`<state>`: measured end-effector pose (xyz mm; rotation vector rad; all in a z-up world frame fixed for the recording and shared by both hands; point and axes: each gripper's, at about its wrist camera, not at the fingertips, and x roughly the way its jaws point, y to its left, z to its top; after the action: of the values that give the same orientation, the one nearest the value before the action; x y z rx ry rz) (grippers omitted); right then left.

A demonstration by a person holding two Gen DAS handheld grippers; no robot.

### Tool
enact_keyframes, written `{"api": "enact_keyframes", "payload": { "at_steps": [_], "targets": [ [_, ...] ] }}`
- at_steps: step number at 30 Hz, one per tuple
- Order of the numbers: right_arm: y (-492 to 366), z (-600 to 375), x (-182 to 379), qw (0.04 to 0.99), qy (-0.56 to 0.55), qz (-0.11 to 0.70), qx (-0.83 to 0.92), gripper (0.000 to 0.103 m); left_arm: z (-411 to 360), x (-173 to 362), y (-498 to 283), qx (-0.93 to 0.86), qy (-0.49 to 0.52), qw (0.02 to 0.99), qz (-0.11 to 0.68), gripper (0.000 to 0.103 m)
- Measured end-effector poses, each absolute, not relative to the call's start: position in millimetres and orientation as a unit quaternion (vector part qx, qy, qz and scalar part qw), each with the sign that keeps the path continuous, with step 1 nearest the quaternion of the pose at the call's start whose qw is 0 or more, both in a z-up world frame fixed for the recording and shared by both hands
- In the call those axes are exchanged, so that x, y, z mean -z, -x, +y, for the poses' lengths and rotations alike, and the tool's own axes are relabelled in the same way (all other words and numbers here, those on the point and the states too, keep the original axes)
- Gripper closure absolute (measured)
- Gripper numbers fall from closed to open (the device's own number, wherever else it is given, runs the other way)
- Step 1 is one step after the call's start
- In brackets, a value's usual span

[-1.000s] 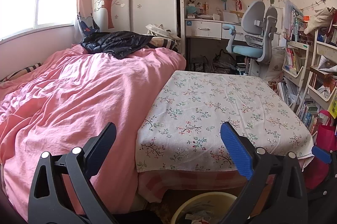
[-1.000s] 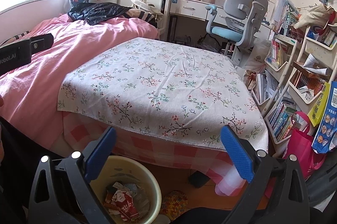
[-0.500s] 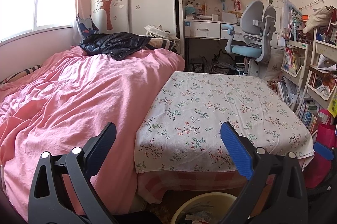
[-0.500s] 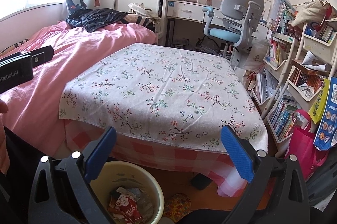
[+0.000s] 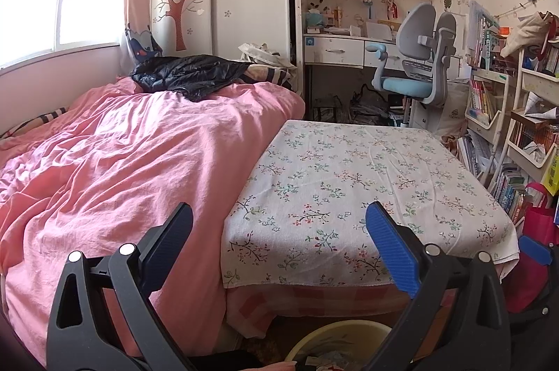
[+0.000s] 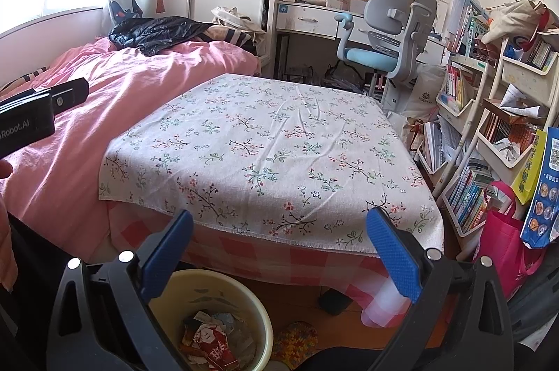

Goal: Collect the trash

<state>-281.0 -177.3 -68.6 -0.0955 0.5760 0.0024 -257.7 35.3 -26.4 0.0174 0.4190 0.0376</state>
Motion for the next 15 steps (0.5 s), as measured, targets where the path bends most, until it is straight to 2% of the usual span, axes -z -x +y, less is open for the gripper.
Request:
{"api": "enact_keyframes", "payload": {
  "at_steps": [15],
  "targets": [
    [279.3,-175.9,66.5,0.958,0.047,0.282,-0.004,0.008,34.9,27.4,257.0,-0.005,0.002,0.976,0.216,0.007]
  ]
}}
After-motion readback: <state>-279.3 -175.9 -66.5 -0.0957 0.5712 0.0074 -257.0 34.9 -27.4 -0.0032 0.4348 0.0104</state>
